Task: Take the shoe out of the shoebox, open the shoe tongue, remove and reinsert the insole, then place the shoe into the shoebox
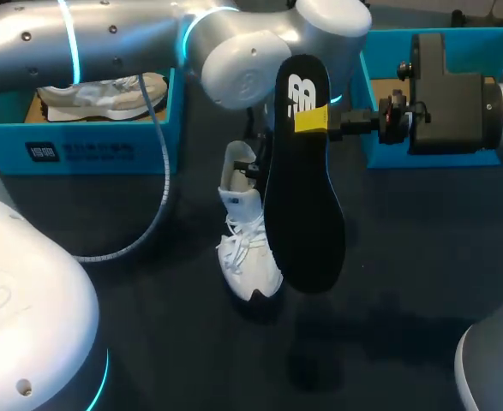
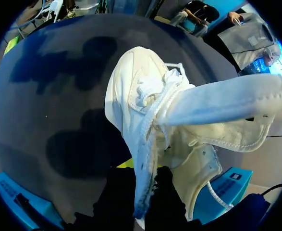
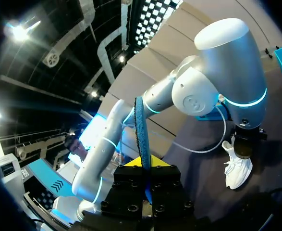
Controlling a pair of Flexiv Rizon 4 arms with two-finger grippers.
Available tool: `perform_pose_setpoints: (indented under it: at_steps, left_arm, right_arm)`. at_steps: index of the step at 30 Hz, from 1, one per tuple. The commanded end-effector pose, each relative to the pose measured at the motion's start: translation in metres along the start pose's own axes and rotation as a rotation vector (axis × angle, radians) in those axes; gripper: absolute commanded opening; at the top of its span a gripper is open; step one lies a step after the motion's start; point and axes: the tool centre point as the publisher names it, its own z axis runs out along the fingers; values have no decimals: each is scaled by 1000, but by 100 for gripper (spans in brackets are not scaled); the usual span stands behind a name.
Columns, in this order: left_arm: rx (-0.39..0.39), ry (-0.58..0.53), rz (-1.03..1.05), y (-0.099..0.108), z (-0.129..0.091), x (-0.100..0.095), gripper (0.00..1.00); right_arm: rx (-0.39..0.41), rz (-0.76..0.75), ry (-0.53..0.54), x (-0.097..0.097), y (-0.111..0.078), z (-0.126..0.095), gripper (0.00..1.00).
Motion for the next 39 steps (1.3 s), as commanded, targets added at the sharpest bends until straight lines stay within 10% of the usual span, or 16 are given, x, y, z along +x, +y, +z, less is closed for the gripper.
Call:
perform_pose_setpoints:
  at_steps: [1,22,24,28,29,31,39]
  left_arm:
    - [14,30,4,2,5,-17,0]
    - [83,54,46,-11,41,-33,0]
    - [101,56,59,-10,42,-33,36]
    - [102,54,63,-8,42,-34,49]
    - [106,52,67,-7,42,-35,77]
    - [111,48,70,-6,41,-36,100]
    - [100,-4,89,-5,21,-35,100]
  right_arm:
    - [-3,1,-1,1,-1,3,0]
    - [-3,1,-1,1,-1,3,0]
    - [-3,1,-1,1,-1,3,0]
    - [-3,1,-1,1,-1,3,0]
    - [-3,1,-1,1,-1,3,0]
    - [-3,1,-1,1,-1,3,0]
    - [-3,1,-1,1,-1,3,0]
